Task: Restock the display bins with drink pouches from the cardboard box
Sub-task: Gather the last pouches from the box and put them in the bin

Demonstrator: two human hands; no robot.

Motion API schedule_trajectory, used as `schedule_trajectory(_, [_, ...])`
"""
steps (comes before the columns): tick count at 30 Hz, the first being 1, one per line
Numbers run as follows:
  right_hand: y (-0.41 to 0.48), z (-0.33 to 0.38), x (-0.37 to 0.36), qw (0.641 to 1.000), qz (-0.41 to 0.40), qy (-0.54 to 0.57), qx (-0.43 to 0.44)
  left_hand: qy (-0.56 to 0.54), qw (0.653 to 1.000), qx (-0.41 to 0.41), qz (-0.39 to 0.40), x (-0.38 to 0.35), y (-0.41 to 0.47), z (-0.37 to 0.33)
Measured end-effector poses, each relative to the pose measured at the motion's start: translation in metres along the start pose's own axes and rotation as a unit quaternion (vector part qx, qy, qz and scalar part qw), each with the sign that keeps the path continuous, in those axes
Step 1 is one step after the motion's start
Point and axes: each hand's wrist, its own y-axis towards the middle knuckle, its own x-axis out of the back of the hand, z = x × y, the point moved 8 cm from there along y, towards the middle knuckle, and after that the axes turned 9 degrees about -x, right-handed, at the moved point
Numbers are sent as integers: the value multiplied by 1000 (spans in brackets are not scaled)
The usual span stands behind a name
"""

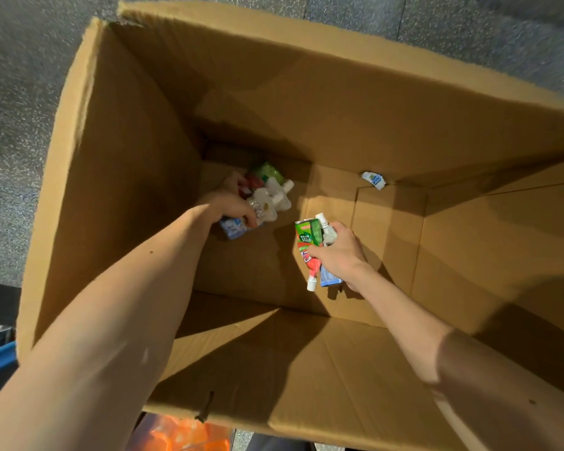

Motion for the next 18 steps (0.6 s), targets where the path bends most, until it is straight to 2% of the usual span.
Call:
schedule_trajectory(3, [-1,-10,4,1000,-5,1,-6,108,992,-62,27,-14,-7,-25])
schedule_trajectory(6, [2,-19,10,1000,-11,7,-14,190,972,39,131,-33,-15,-22])
schedule_trajectory(8, [5,-25,15,999,-17,20,-18,217,958,68,172,-46,-14,-20])
schedule_trajectory(11, [9,-32,19,999,-18,33,-20,228,960,46,156,-61,-15,-28])
schedule_trajectory(14, [14,-41,24,998,-25,39,-30,163,981,-10,103,-70,-13,-35])
schedule_trajectory(18, [17,-53,32,996,-24,64,-57,-11,996,-77,37,-76,-13,-37])
